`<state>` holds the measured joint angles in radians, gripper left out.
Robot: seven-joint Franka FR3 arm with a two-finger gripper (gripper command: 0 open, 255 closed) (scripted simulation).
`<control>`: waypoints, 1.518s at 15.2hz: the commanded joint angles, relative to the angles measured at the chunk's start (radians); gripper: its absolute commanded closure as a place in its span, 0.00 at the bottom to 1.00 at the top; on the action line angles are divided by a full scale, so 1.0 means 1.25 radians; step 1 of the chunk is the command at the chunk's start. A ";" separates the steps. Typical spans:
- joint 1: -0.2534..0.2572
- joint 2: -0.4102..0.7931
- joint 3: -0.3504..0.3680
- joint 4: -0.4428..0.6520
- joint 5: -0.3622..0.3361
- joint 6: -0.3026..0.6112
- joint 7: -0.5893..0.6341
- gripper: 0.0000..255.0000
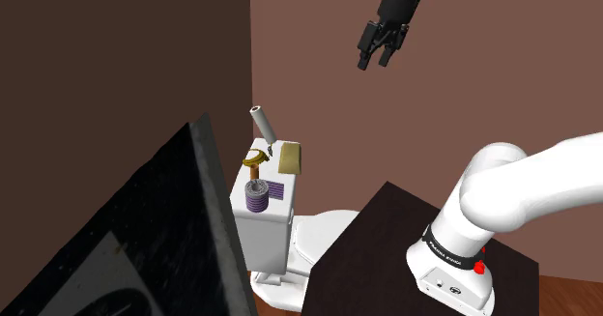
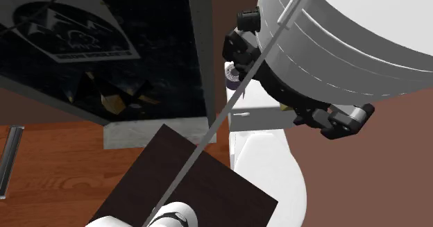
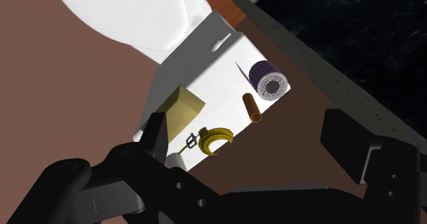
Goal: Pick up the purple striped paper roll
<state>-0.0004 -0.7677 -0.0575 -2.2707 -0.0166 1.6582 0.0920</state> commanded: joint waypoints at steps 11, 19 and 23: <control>0.020 0.143 0.062 -0.123 0.021 0.241 0.074 0.00; 0.033 0.331 0.110 -0.148 0.021 0.431 0.138 0.00; 0.036 0.442 0.132 -0.135 0.009 0.518 0.175 0.00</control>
<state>0.0421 -0.2507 0.0982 -2.4509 -0.0016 2.2847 0.2941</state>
